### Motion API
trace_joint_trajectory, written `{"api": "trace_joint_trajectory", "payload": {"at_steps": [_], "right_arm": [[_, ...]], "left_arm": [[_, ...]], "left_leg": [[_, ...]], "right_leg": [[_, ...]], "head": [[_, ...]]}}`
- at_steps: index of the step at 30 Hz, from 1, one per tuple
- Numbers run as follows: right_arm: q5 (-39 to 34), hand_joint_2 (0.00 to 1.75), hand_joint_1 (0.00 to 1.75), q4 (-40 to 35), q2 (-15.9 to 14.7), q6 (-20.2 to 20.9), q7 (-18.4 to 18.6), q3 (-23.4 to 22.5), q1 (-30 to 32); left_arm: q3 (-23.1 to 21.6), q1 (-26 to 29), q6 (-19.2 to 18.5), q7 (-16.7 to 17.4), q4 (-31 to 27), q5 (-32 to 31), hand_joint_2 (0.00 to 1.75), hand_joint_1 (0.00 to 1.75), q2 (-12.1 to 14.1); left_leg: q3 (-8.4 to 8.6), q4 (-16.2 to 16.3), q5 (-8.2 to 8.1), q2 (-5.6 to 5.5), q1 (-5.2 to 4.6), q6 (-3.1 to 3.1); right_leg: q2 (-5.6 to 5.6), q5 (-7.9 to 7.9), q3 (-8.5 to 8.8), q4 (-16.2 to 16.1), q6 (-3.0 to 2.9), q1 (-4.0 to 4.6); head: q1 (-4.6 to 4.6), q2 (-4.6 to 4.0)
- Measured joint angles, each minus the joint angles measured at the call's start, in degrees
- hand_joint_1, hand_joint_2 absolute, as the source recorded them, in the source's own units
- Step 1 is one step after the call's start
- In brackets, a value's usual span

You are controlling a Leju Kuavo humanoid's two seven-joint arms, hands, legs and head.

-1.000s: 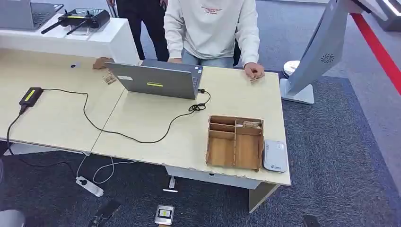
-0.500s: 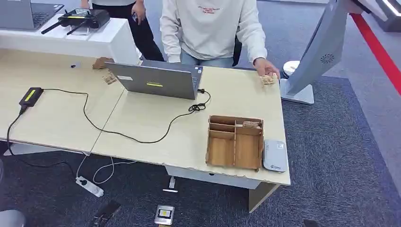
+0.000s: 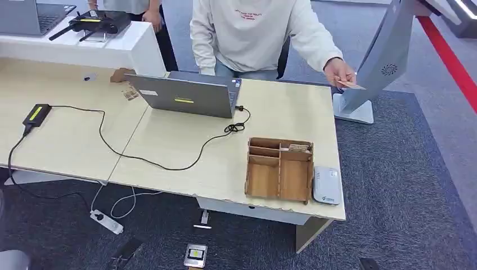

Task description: Pass the card to the sensor for recognition and then transmit it.

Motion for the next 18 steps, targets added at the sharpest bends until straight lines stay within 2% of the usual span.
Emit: {"api": "trace_joint_trajectory", "payload": {"at_steps": [10, 18], "right_arm": [[0.3, 1.75, 0.00, 0.0, 0.3, -0.3, 1.1, 0.0, -0.9], [-2.1, 1.75, 0.00, 0.2, 0.4, -0.7, -0.3, 0.0, 0.0]], "left_arm": [[0.0, -0.2, 0.3, -1.0, 1.4, 1.3, 1.75, 0.00, -0.9], [-0.1, -0.9, 0.8, -2.9, 3.8, -1.0, 1.75, 0.00, -1.4]], "left_leg": [[0.01, 0.0, 0.00, 0.00, 0.00, 0.00], [0.01, 0.0, 0.00, 0.00, 0.00, 0.00]], "right_leg": [[0.00, 0.00, 0.00, 0.0, 0.00, 0.00], [0.00, 0.00, -0.01, 0.0, 0.00, 0.00]], "head": [[0.00, 0.00], [-0.02, 0.00]]}}
